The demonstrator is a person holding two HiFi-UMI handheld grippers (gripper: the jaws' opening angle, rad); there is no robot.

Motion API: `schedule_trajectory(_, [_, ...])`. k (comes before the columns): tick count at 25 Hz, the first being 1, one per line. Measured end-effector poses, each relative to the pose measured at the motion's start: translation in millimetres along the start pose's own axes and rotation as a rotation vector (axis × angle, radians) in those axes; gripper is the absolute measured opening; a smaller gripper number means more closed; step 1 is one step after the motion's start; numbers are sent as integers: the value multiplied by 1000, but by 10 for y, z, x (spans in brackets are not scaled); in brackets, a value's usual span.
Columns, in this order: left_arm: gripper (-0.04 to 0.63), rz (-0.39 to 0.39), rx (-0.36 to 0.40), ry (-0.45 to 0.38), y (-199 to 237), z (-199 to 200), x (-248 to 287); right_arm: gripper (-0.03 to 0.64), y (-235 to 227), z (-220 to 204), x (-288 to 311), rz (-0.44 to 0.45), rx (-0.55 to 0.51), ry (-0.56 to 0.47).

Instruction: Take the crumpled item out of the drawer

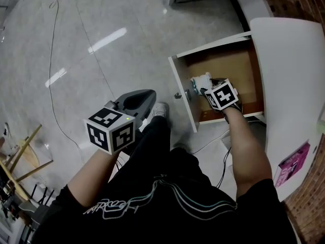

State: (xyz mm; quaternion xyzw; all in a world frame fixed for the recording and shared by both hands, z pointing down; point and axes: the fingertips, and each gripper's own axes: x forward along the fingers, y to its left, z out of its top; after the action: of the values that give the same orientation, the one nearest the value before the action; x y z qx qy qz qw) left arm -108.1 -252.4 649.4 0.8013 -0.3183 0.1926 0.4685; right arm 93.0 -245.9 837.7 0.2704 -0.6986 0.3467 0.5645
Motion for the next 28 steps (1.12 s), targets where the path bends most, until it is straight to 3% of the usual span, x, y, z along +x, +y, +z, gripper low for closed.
schedule_trajectory(9, [21,16,-21,-9,121,46,-45,176,21,9,61,-3,-13,18])
schedule_trajectory(16, [21,15,-31,-36,117,120,-37,140,83,11,-6,14,43,0])
schedule_trajectory(22, [21,20,-23,-53,-22,167,-87,133,181,33,-274,44,125,-61])
schedule_trajectory(28, [21,29,-4,-89,-232,239,-242,133,235,155,-734,-15,143,-172])
